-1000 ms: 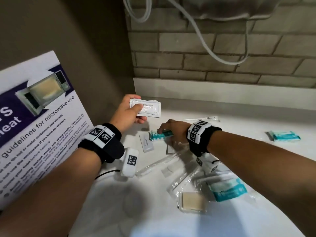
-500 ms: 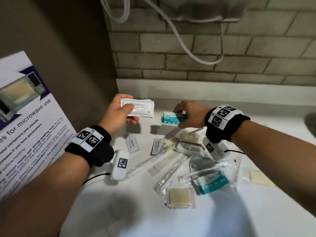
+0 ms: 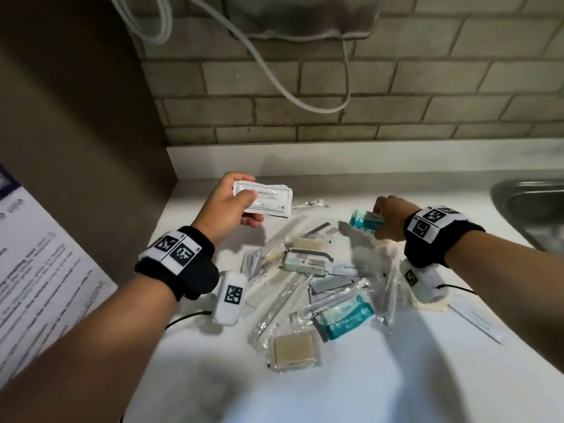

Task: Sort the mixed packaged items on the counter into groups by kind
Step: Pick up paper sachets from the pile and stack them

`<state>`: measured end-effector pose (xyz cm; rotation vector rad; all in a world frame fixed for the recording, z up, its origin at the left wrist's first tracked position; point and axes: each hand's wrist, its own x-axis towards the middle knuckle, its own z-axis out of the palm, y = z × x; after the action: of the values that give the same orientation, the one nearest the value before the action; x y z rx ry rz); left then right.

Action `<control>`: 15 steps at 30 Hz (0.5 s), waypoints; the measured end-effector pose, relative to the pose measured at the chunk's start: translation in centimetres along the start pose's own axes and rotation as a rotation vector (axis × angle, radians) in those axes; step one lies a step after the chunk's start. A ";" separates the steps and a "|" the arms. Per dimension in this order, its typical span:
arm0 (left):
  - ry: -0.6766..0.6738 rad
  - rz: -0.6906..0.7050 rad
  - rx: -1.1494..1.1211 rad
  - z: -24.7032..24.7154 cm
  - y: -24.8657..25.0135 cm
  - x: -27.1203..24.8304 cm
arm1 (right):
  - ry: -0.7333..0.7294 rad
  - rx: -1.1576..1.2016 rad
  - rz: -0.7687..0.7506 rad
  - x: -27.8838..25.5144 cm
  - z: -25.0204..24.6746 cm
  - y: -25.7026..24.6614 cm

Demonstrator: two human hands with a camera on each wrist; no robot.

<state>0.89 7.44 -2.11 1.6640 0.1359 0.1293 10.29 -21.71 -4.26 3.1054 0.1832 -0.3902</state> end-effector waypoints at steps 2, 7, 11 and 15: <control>-0.020 0.000 0.005 1.5 0.2 0.5 | -0.018 -0.008 0.022 0.3 0.0 1.4; -0.081 0.001 -0.006 5.7 0.9 1.9 | -0.001 -0.008 0.048 1.6 -0.9 5.7; -0.095 0.002 -0.009 9.0 1.4 2.9 | 0.024 -0.004 0.128 2.9 -0.5 9.9; -0.109 -0.002 -0.008 12.2 1.8 3.5 | -0.024 -0.037 0.152 3.9 1.2 12.6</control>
<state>6.34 -4.16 -1.48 1.6586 0.0544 0.0372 15.17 -33.76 -6.48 3.0498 -0.0446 -0.4154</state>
